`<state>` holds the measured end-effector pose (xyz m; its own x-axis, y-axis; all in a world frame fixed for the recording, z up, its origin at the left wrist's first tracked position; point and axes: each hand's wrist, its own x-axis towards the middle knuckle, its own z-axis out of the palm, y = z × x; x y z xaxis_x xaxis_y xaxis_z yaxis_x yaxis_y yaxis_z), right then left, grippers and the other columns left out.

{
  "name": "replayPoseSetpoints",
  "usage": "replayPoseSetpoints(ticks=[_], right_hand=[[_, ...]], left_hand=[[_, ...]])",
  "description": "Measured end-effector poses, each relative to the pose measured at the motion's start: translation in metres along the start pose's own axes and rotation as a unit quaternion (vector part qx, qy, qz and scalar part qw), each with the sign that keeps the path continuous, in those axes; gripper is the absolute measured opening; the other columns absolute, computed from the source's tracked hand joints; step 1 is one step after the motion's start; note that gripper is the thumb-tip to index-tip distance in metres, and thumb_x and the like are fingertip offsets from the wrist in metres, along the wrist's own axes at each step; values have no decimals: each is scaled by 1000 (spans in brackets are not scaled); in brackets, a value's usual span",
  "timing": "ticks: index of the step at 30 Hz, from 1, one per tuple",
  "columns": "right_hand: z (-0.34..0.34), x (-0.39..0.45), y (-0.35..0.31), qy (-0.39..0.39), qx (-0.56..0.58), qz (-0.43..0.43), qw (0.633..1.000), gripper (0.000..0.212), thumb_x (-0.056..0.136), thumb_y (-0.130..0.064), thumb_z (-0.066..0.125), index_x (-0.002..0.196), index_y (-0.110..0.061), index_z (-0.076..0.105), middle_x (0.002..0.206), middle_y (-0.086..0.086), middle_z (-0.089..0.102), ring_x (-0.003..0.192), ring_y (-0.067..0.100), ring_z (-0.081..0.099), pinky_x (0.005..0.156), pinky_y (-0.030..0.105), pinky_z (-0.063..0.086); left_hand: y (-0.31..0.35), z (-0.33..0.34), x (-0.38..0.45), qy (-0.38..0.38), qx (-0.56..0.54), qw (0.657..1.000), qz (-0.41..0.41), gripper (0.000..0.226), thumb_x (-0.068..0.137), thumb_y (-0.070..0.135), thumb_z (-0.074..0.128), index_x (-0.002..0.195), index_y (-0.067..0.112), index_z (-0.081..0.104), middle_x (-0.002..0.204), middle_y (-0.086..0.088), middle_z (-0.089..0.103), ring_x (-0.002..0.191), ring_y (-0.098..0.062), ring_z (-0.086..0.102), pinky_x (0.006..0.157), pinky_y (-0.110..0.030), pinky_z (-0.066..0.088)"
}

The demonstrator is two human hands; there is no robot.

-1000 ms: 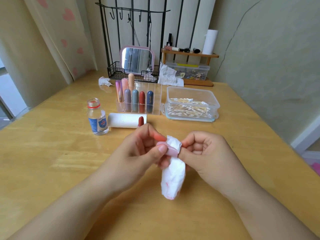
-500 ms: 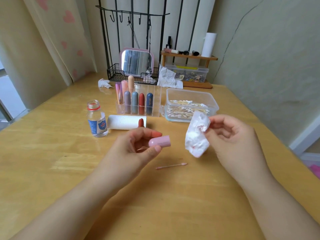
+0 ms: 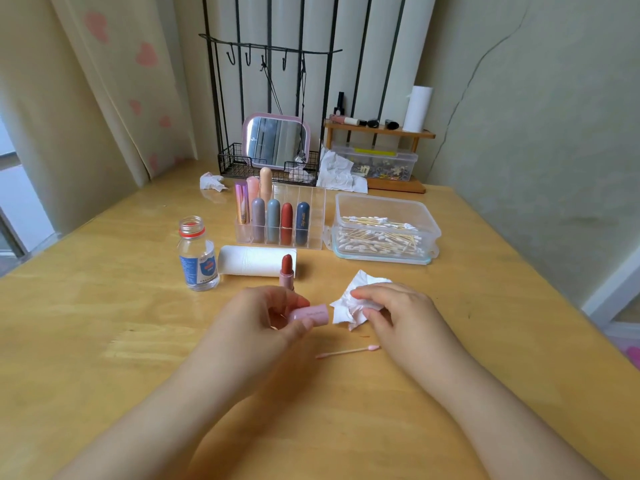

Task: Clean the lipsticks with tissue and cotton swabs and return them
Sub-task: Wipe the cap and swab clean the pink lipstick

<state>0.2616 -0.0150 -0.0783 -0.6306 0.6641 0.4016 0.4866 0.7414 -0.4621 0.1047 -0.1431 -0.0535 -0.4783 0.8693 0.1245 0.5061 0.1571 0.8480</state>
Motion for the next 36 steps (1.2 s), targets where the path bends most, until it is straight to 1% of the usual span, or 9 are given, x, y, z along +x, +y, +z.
replayPoseSetpoints(ticks=[3, 9, 12, 16, 19, 25, 29, 33, 36], right_hand=[[-10, -3, -8, 21, -8, -37, 999, 18, 84, -8, 60, 94, -14, 73, 91, -12, 61, 90, 10, 54, 81, 1, 34], [-11, -17, -17, -135, -49, -59, 988, 27, 77, -32, 54, 88, -20, 75, 91, -9, 62, 93, 14, 53, 85, 27, 40], [-8, -16, -20, -141, -66, -70, 985, 21, 78, -29, 57, 83, -17, 73, 87, -6, 63, 90, 17, 53, 82, 27, 37], [-8, -15, -21, -128, -95, -100, 982, 13, 91, -23, 59, 95, -17, 70, 99, -4, 60, 101, 15, 47, 84, 21, 27], [-4, -17, -20, -134, -125, -89, 979, 12, 85, -25, 56, 81, -20, 66, 86, -6, 59, 90, 18, 53, 79, 24, 30], [-17, -19, -26, -123, -60, -54, 989, 9, 98, -21, 43, 95, -19, 51, 95, -8, 57, 95, 13, 48, 89, 27, 32], [-19, -21, -31, -111, -23, -35, 993, 6, 97, -17, 46, 98, -18, 51, 80, -12, 52, 83, 5, 47, 78, 23, 35], [-18, -21, -32, -97, 34, 7, 995, 15, 95, -15, 52, 103, -24, 61, 71, -18, 55, 79, -6, 51, 72, 11, 37], [-18, -21, -33, -73, 74, 35, 994, 21, 93, -14, 57, 106, -25, 69, 72, -19, 63, 82, -7, 56, 72, 6, 40]], left_hand=[[1, 0, 1, 2, 13, 1000, -6, 7, 79, 32, 72, 83, 32, 65, 78, 10, 70, 76, -2, 63, 59, -7, 41], [-5, -2, 4, 17, 61, 998, -8, 18, 77, 39, 75, 85, 25, 66, 76, 10, 69, 70, -1, 60, 54, -10, 38], [-8, -2, 5, 16, 85, 996, -3, 16, 78, 37, 74, 84, 25, 66, 75, 11, 69, 72, 0, 62, 57, -13, 41], [-11, -2, 6, 10, 116, 993, -7, 12, 78, 34, 73, 80, 28, 63, 79, 11, 67, 77, -5, 62, 69, -22, 48], [-13, -3, 7, 0, 124, 992, -11, 12, 78, 32, 73, 79, 28, 62, 81, 11, 67, 78, -7, 62, 72, -26, 50], [-14, -1, 7, -42, 149, 988, -12, 18, 78, 45, 72, 81, 30, 61, 80, 14, 62, 73, 0, 56, 59, -12, 40], [-12, -3, 7, -52, 172, 983, -38, 29, 73, 53, 73, 84, 29, 60, 79, 13, 58, 69, 0, 51, 54, -12, 36], [-8, -8, 10, 27, 129, 988, -76, 43, 70, 55, 72, 74, 15, 58, 64, 5, 56, 59, -10, 49, 51, -26, 34], [-11, -9, 14, 88, 90, 990, -70, 39, 72, 47, 75, 79, 16, 53, 73, 5, 54, 60, -7, 45, 51, -24, 29]])
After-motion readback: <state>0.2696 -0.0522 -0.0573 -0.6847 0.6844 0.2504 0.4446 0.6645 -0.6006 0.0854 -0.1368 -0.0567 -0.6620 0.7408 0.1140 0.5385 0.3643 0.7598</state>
